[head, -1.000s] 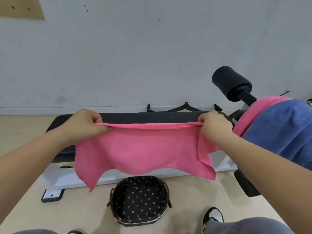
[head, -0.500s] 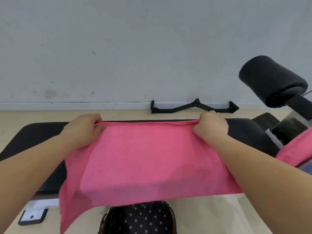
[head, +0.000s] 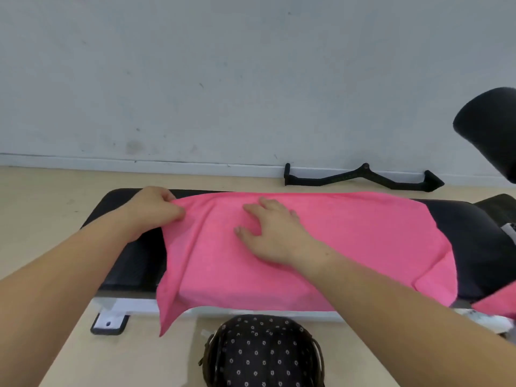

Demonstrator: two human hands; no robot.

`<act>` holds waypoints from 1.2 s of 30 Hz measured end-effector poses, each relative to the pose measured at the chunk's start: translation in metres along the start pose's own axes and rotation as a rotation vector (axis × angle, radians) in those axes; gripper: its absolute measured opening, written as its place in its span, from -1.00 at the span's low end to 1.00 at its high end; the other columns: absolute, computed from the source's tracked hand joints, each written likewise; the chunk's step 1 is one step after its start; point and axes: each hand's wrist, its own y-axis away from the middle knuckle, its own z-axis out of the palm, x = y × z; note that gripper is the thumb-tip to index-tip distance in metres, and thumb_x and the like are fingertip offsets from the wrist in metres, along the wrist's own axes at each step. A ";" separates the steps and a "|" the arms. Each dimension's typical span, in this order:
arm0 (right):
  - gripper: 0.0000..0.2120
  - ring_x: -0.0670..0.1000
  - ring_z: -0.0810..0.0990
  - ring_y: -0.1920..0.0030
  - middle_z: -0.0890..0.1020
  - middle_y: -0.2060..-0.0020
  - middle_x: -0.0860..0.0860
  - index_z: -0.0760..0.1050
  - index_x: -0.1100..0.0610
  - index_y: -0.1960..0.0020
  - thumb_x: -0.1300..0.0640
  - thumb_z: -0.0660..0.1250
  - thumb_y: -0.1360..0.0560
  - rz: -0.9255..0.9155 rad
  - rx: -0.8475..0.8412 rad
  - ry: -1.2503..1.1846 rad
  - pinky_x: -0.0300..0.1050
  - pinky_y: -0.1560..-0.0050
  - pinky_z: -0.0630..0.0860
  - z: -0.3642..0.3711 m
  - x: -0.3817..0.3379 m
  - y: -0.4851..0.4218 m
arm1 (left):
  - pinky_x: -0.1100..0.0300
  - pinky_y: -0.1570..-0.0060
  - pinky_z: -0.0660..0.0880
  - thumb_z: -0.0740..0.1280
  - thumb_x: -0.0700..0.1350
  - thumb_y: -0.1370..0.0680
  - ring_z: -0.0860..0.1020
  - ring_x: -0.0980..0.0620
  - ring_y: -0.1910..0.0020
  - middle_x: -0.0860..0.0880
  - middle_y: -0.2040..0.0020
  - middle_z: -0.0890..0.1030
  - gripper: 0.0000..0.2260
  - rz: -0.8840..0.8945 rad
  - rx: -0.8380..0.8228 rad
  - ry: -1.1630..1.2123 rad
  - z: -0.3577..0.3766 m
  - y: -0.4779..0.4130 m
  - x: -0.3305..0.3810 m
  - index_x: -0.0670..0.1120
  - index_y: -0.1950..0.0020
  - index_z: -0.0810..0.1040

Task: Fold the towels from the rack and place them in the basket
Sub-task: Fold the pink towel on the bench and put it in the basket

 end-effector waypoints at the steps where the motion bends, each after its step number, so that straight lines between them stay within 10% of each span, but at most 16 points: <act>1: -0.29 0.15 -0.03 -0.66 0.07 -0.66 0.05 0.16 -0.17 -0.62 -0.40 0.14 -0.55 0.023 -0.048 0.023 0.40 -0.57 -0.10 0.004 -0.010 -0.001 | 0.15 0.22 0.43 0.41 -0.23 -0.45 0.55 -0.04 0.17 -0.11 0.15 0.64 -0.96 0.012 -0.021 -0.010 -0.001 0.002 -0.005 -0.17 0.13 0.65; 8: -0.02 0.18 -0.41 -0.61 -0.31 -0.65 -0.05 -0.21 -0.44 -0.58 -0.74 -0.02 -0.26 0.132 -0.146 0.151 0.53 -0.42 -0.43 0.024 -0.026 -0.006 | 0.24 0.43 0.42 0.33 -0.23 -0.49 0.53 -0.06 0.36 -0.07 0.30 0.61 -0.89 0.078 0.134 -0.017 -0.012 -0.031 -0.019 -0.12 0.18 0.64; 15: -0.01 0.16 -0.42 -0.61 -0.33 -0.64 -0.07 -0.23 -0.44 -0.57 -0.73 0.01 -0.26 0.167 -0.164 0.175 0.53 -0.43 -0.41 0.021 -0.027 -0.009 | 0.07 -0.16 0.50 0.41 -0.10 -0.57 0.58 -0.03 -0.07 -0.08 -0.40 0.42 -0.48 0.188 0.292 0.103 0.001 -0.029 -0.020 -0.06 -0.52 0.38; 24: 0.02 0.16 -0.41 -0.61 -0.34 -0.64 -0.06 -0.27 -0.43 -0.57 -0.76 -0.08 -0.22 0.189 -0.153 0.195 0.54 -0.44 -0.38 0.019 -0.036 -0.004 | 0.11 0.33 0.44 0.39 0.11 -0.53 0.50 -0.02 0.36 0.02 0.38 0.49 -0.66 0.016 0.069 -0.183 0.002 0.052 -0.052 -0.08 0.26 0.40; 36: 0.04 0.22 -0.35 -0.62 -0.30 -0.65 0.00 -0.26 -0.38 -0.60 -0.77 -0.19 -0.21 0.265 -0.081 0.203 0.58 -0.43 -0.32 0.027 -0.056 -0.032 | 0.01 0.25 0.45 0.20 0.03 -0.69 0.56 -0.13 0.15 -0.07 0.09 0.58 -0.80 0.065 0.301 -0.153 -0.005 0.032 -0.060 -0.11 -0.10 0.38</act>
